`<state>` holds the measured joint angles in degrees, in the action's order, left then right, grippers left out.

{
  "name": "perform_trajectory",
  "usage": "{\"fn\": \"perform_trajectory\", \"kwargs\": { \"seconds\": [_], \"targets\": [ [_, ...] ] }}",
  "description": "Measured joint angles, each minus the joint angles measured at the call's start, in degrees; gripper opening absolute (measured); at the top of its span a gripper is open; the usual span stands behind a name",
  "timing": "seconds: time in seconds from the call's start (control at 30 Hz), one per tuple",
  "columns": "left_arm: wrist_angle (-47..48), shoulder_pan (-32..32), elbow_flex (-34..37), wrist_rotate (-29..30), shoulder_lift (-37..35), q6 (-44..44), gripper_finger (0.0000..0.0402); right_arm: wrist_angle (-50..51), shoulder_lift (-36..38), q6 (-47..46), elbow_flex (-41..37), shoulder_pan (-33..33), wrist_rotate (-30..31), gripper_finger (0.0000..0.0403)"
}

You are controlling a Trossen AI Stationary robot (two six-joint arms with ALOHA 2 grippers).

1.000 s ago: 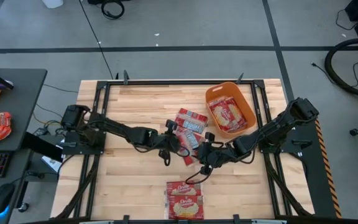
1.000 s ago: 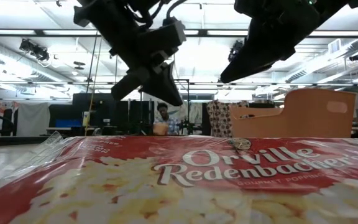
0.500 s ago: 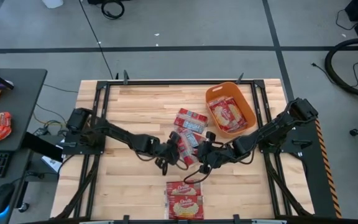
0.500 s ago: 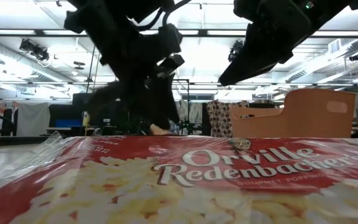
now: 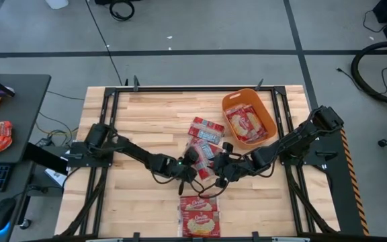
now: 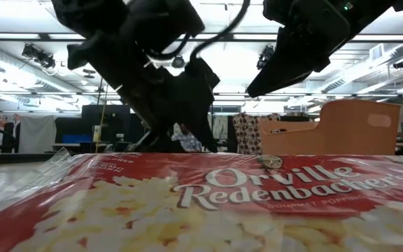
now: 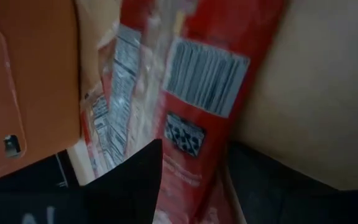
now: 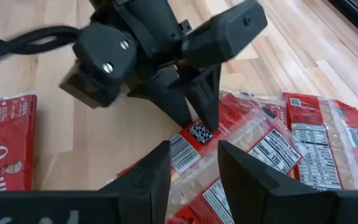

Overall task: Sort popcorn bags into baskets
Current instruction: Put the red popcorn bag into the orange bin

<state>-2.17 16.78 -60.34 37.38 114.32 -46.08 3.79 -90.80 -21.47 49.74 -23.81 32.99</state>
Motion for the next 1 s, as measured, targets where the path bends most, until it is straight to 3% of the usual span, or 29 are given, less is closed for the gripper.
{"fn": "perform_trajectory", "kwargs": {
  "seconds": [0.2, 0.53, 0.8, 1.0],
  "targets": [
    [-1.5, -1.8, -0.1, -1.5, 0.4, 0.0, 0.0162, 0.0, 0.0, 0.0, 0.0, 0.0, 0.0, 0.0137],
    [-2.0, -4.1, -0.1, -4.5, 0.4, 1.4, 0.0011, 0.0, 0.0, 0.2, 0.0, -0.3, 0.0, 0.0137],
    [-0.4, -4.4, 0.1, -2.1, -3.8, 3.9, 0.0004, 0.2, 0.5, 3.0, 1.0, -2.1, 1.3, 0.0137],
    [4.6, -6.4, 0.1, -3.3, -11.7, 10.0, 0.0002, 0.1, 0.1, 12.3, 1.7, -5.5, 9.2, 0.0137]
  ]
}}
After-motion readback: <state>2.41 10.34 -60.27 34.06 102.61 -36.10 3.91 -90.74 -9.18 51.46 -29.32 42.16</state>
